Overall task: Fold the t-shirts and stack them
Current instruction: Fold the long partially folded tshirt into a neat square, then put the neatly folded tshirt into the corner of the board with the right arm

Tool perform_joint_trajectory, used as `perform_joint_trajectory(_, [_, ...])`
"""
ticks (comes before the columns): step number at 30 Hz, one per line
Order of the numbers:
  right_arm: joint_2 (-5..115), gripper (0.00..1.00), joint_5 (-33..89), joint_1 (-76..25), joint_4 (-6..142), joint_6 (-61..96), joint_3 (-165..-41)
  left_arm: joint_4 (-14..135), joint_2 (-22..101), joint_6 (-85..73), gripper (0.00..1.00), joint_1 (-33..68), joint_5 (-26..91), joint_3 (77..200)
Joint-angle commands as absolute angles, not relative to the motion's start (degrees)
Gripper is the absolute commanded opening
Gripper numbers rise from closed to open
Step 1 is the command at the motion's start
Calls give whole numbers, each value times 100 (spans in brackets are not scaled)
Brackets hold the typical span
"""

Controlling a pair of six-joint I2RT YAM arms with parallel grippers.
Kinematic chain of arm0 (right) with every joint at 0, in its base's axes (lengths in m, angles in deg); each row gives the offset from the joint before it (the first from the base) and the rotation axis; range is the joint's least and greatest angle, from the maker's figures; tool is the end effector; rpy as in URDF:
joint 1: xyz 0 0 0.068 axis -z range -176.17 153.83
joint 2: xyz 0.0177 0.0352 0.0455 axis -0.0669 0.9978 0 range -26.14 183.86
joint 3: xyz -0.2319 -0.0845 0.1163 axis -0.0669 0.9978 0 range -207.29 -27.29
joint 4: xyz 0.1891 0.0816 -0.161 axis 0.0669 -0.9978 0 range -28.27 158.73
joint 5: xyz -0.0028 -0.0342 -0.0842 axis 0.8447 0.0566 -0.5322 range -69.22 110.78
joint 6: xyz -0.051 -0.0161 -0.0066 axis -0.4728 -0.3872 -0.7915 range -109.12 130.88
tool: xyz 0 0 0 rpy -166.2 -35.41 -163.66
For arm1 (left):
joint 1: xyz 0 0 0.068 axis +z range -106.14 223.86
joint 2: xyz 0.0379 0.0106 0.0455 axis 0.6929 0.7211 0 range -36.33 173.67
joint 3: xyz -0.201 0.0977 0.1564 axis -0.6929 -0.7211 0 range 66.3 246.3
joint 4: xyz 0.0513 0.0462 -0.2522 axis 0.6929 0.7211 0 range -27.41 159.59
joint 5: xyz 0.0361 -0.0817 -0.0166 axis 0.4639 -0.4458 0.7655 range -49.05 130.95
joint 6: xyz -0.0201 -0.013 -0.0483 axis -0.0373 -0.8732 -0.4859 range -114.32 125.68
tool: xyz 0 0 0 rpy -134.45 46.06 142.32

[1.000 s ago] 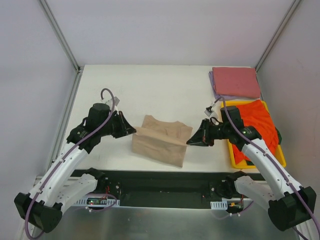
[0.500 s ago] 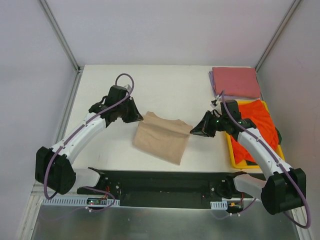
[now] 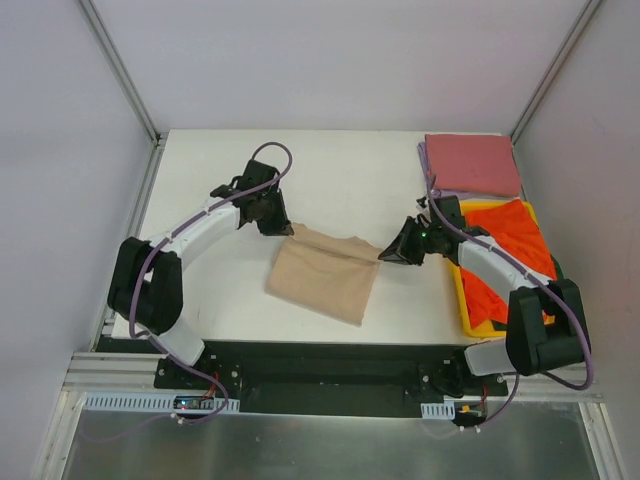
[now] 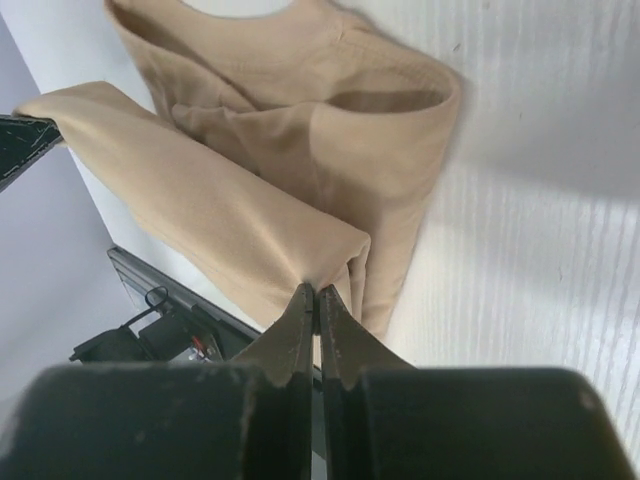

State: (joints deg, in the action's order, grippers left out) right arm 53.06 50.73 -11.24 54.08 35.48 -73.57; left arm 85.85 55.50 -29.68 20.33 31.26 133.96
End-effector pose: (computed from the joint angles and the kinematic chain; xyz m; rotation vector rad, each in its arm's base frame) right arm 0.2653 0.0898 0.2127 -0.0504 2.4683 0.9415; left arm 0.3188 -0.1452 0.2514 -0.1750 2.4894 -0.6617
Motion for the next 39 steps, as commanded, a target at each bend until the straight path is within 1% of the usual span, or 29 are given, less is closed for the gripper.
perform_joint_trajectory(1, [5665,0,4742,-1040,5783,3444,-7457,8535,5867,-2728,0,2197,3577,13740])
perform_joint_trajectory(3, [5867,0,4618,-1040,5784,3391,-7553,8544,6025,-2693,0,2215,3533,13836])
perform_joint_trajectory(5, [6034,5,4522,-1023,5810,3313,-7667,8544,6148,-2684,1,2232,3463,13924])
perform_joint_trajectory(6, [6104,8,4460,-1032,5810,3312,-7738,8544,6184,-2675,9,2241,3445,13968])
perform_joint_trajectory(8, [6149,27,4381,-1023,5819,3295,-7826,8544,6219,-2605,31,2241,3445,14091])
perform_joint_trajectory(9, [6114,44,4354,-1023,5819,3303,-7861,8535,6193,-2570,43,2250,3384,14144])
perform_joint_trajectory(10, [6053,54,4319,-1023,5819,3321,-7887,8535,6141,-2570,56,2241,3305,14153])
perform_joint_trajectory(11, [5948,59,4302,-1023,5819,3329,-7896,8544,6044,-2579,66,2241,3270,14145])
perform_joint_trajectory(12, [5816,68,4275,-1032,5784,3330,-7888,8535,5948,-2596,74,2241,3208,14110])
perform_joint_trajectory(13, [5685,81,4223,-1032,5731,3330,-7879,8526,5825,-2605,99,2241,3147,14040])
perform_joint_trajectory(14, [5500,96,4187,-1040,5687,3312,-7844,8535,5702,-2605,99,2241,3050,13996])
perform_joint_trajectory(15, [5316,96,4178,-1067,5661,3286,-7792,8526,5588,-2605,99,2241,2936,13926])
perform_joint_trajectory(18, [4850,96,4344,-1251,5748,3198,-7572,8220,5245,-2666,99,2241,2340,13592])
perform_joint_trajectory(21, [4681,96,4748,-1567,6142,3215,-7370,7789,5252,-2780,99,2241,1531,13380])
perform_joint_trajectory(23, [4786,96,4942,-1804,6363,3250,-7395,7648,5462,-2816,99,2241,1188,13458])
perform_joint_trajectory(27, [5233,96,4847,-2069,6425,3294,-7685,7524,6015,-2842,99,2224,791,13748])
perform_joint_trajectory(35, [6525,96,4267,-1823,6522,3102,-8309,7375,7071,-2912,99,2250,1089,14276])
perform_joint_trajectory(39, [7211,96,4179,-1691,6461,3039,-8547,7392,7458,-3035,99,2320,1432,14198])
